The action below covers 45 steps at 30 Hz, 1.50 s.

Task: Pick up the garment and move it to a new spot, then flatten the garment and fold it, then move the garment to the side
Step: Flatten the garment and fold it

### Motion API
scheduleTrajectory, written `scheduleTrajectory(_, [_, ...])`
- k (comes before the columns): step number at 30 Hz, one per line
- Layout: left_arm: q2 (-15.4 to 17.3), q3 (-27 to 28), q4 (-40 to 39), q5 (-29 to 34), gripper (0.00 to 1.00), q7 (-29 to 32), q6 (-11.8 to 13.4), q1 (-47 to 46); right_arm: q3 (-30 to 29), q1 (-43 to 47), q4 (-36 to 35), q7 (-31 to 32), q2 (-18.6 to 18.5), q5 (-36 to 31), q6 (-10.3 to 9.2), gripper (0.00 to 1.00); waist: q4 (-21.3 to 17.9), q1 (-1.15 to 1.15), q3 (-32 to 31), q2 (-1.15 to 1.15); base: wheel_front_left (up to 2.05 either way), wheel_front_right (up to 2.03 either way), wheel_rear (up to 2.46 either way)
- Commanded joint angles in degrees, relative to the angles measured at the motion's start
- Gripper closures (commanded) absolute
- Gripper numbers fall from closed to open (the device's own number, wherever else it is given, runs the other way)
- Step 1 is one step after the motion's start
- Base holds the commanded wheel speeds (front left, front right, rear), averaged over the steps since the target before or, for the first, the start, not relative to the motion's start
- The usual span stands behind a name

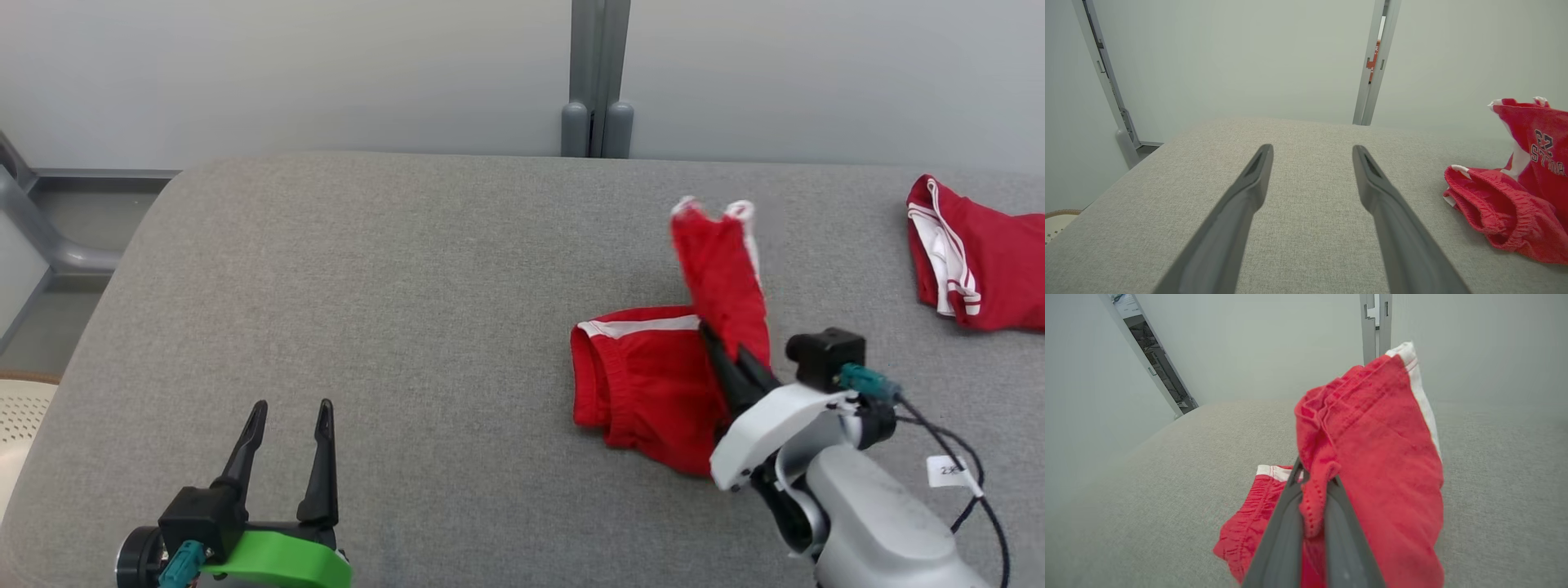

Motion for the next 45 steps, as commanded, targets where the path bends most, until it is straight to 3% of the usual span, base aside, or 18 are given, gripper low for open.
scheduleTrajectory(1, [0.12,0.30,-0.18,-0.25,0.00,-0.16,-0.17,0.77,1.65,1.08,-0.29,0.15,0.61,-0.10,0.00,1.00,0.19,0.00,0.22,0.00,0.00,0.00,0.00])
scheduleTrajectory(10, [-0.15,-1.28,0.45,-0.71,0.00,-0.16,-0.17,-1.25,9.79,3.08,2.32,-0.01,3.65,0.55,0.00,1.00,2.42,0.00,1.90,0.00,0.00,0.00,0.00])
scheduleTrajectory(11, [-0.17,-1.37,0.57,-0.82,0.00,-0.16,-0.17,-1.37,10.16,3.08,2.60,-0.10,3.78,0.84,0.00,0.23,2.54,0.00,1.97,0.00,0.00,0.00,0.00])
scheduleTrajectory(12, [-0.19,-1.39,0.61,-0.87,0.00,-0.16,-0.17,-1.44,10.44,3.07,2.73,-0.12,3.86,1.24,0.00,0.00,2.60,0.00,2.02,0.00,0.00,0.00,0.00])
scheduleTrajectory(18, [-0.22,-0.76,0.98,-0.62,0.00,-0.16,-0.17,-0.26,7.89,3.13,0.77,-0.15,1.95,2.51,0.00,0.00,1.91,0.00,1.04,0.00,0.00,0.00,0.00])
scheduleTrajectory(26, [-0.24,-0.56,0.60,-0.09,0.00,-0.16,-0.18,0.99,-3.93,8.34,-6.83,-0.14,-1.34,1.14,0.00,0.00,1.38,0.00,-0.01,0.00,0.00,0.00,0.00])
scheduleTrajectory(33, [-0.27,-0.91,0.33,-0.19,0.00,-0.16,-0.18,0.42,-10.98,10.66,-7.60,-0.14,-2.00,-2.19,0.00,0.00,1.70,0.00,0.96,0.00,0.00,0.00,0.00])
scheduleTrajectory(34, [-0.28,-1.06,0.36,-0.23,0.00,-0.16,-0.18,0.04,-11.69,10.41,-6.63,-0.14,-1.82,-2.84,0.00,0.51,1.87,0.00,1.32,0.00,0.00,0.00,0.00])
scheduleTrajectory(35, [-0.29,-1.17,0.42,-0.28,0.00,-0.16,-0.18,-0.32,-12.13,9.93,-5.85,-0.15,-1.64,-3.35,0.00,0.68,2.03,0.00,1.57,0.00,0.00,0.00,0.00])
scheduleTrajectory(36, [-0.29,-1.34,0.49,-0.36,0.00,-0.16,-0.18,-0.72,-12.49,9.13,-4.91,-0.14,-1.36,-3.94,0.01,1.00,2.26,0.00,1.88,0.00,0.00,0.00,0.00])
scheduleTrajectory(45, [-0.20,-2.53,0.99,-0.68,0.00,-0.16,-0.18,-2.50,-10.04,2.83,4.47,-0.15,1.89,-9.91,0.00,1.00,4.47,0.00,3.78,0.00,0.00,0.00,0.00])
